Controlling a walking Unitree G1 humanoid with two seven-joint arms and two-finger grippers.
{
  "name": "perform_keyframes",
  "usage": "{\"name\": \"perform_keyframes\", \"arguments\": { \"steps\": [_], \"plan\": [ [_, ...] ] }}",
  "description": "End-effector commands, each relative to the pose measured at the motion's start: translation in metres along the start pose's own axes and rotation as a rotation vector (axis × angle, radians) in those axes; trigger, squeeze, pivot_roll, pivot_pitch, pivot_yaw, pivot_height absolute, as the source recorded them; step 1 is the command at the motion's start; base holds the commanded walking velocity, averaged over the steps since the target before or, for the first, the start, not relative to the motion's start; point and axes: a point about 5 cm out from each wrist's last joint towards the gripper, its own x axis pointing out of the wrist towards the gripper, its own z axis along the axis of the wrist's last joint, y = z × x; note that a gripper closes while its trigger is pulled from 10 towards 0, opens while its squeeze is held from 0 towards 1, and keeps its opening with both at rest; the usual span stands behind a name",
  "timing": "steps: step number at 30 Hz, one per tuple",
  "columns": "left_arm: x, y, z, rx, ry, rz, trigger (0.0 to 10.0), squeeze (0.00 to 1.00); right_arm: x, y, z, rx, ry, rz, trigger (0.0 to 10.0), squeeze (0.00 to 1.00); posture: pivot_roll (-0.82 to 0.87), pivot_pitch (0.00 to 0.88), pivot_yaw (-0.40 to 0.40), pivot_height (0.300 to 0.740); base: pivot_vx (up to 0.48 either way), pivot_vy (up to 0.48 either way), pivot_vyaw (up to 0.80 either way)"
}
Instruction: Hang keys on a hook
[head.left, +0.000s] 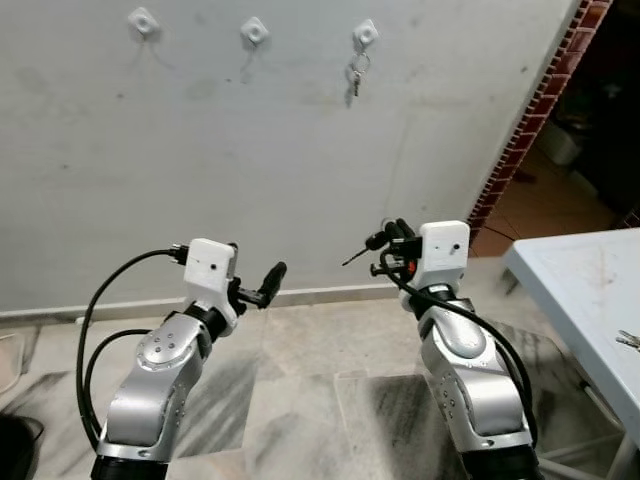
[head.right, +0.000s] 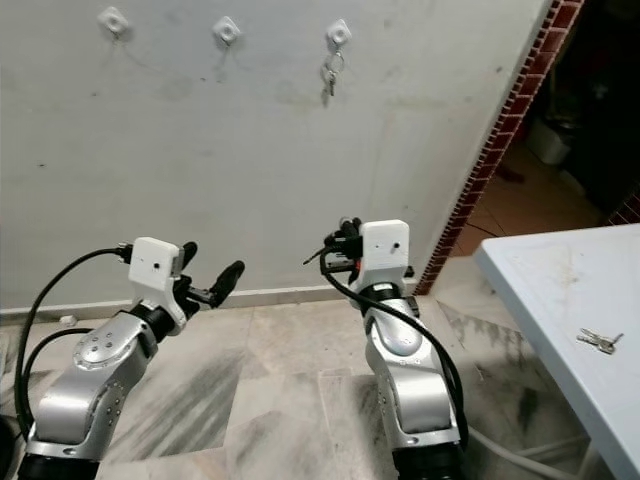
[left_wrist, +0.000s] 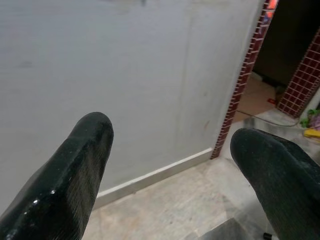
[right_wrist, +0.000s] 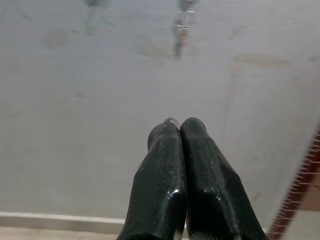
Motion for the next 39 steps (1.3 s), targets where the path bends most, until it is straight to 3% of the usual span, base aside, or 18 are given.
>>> {"name": "perform_keyframes", "arguments": {
  "steps": [1,26,39],
  "plan": [
    [0.0015,-0.0058,0.0021,0.001,-0.007,-0.024,10.0,0.00,0.0002,-0.0044,0.0023,-0.014,-0.008,-0.012,10.0,0.00,0.13,0.000,-0.048,0.740,0.345,0.000,0.00],
    [0.0018,-0.0094,0.0006,-0.012,-0.003,-0.037,10.0,0.00,0.0001,-0.0007,-0.0008,-0.029,0.005,0.013,10.0,0.00,0.13,0.000,-0.049,0.740,0.349,0.000,0.00],
    [0.0026,-0.0108,-0.0007,-0.016,0.000,-0.043,10.0,0.00,0.0009,-0.0002,-0.0015,-0.033,0.007,0.021,10.0,0.00,0.12,0.000,-0.052,0.740,0.337,0.289,0.00]
  ]
}}
